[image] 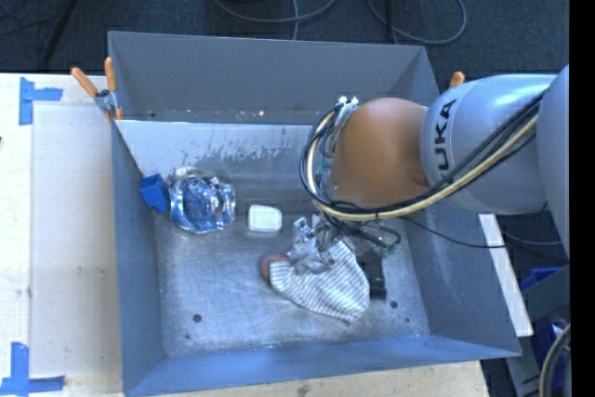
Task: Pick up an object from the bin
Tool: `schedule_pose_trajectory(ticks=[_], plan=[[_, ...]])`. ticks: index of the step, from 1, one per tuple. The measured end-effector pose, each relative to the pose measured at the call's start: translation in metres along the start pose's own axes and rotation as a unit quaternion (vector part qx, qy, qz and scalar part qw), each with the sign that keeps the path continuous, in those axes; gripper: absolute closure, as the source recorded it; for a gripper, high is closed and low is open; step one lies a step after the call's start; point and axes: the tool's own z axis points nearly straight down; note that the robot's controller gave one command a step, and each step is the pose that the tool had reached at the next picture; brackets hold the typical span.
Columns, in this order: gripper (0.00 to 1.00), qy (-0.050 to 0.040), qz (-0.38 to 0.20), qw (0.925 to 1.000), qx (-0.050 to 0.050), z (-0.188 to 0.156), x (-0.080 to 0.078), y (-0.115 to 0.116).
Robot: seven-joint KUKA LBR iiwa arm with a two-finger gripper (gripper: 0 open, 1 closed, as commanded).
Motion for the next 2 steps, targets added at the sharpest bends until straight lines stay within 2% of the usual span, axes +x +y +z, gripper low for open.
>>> schedule_pose_trajectory(ticks=[2], plan=[[1.00,-0.0001,0.001,1.0000,0.000,0.0000,0.0000,0.0000]])
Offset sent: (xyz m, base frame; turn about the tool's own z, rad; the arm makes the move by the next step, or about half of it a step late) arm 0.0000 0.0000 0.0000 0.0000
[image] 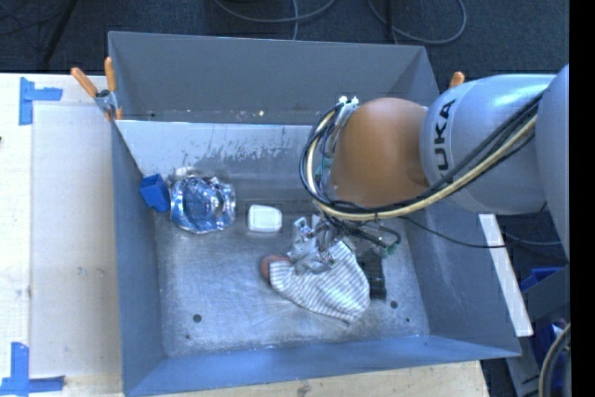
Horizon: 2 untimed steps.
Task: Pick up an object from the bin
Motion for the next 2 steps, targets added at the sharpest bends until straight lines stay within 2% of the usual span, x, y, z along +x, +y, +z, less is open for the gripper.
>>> schedule_pose_trajectory(ticks=[2], plan=[[1.00,0.0000,0.001,1.0000,0.000,0.0000,0.0000,0.0000]])
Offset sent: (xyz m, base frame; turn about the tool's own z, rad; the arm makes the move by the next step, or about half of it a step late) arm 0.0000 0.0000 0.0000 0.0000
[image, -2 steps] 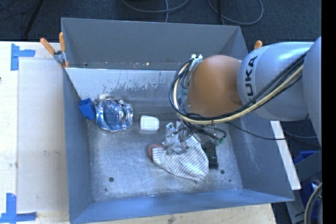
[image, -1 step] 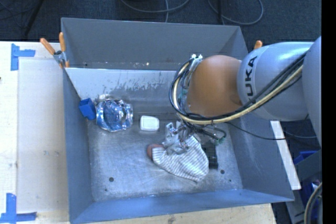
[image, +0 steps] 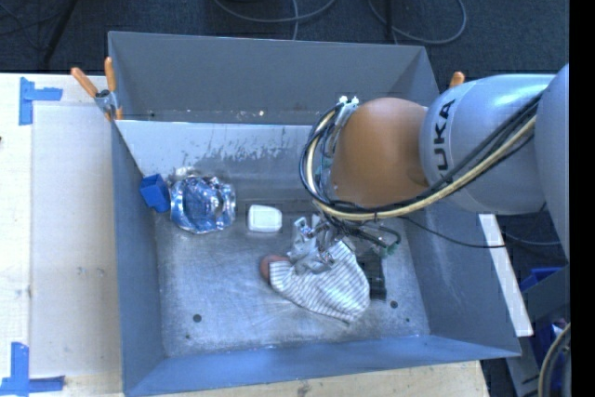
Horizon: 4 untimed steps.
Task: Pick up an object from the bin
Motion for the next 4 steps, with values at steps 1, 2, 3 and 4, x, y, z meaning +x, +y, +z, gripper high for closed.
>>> schedule_pose_trajectory(ticks=[1,2,3,4], plan=[[1.00,0.0000,0.000,1.0000,0.000,0.0000,0.0000,0.0000],[1.00,0.0000,0.000,1.0000,0.000,0.0000,0.0000,0.0000],[1.00,-0.0001,0.001,1.0000,0.000,0.0000,0.0000,0.0000],[1.00,-0.0001,0.001,1.0000,0.000,0.0001,0.0000,0.0000]])
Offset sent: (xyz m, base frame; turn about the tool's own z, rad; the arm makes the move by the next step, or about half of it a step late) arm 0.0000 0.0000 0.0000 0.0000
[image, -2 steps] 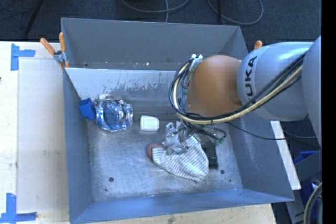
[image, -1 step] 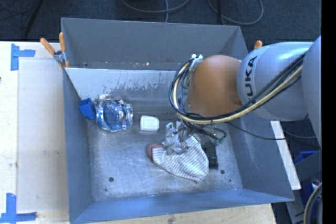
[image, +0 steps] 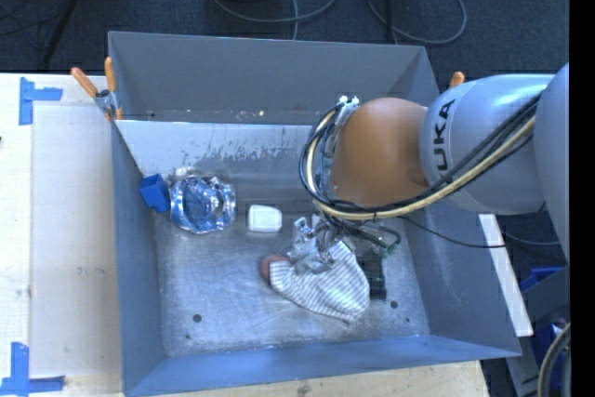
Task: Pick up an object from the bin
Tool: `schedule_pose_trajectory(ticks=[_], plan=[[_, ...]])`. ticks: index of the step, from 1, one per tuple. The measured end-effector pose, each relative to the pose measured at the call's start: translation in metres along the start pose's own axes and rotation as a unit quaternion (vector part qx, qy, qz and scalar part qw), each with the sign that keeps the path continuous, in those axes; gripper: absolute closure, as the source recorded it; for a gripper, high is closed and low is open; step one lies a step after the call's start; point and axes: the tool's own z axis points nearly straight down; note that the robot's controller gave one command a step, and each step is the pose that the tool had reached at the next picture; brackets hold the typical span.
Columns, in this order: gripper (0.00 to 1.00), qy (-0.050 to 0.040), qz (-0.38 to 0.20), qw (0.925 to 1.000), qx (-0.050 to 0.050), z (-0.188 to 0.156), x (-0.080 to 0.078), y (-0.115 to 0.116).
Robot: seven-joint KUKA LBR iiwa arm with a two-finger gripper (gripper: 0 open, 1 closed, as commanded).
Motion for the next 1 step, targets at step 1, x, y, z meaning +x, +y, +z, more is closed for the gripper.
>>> schedule_pose_trajectory(ticks=[1], plan=[[1.00,0.0000,0.000,1.0000,0.000,0.0000,0.0000,0.0000]])
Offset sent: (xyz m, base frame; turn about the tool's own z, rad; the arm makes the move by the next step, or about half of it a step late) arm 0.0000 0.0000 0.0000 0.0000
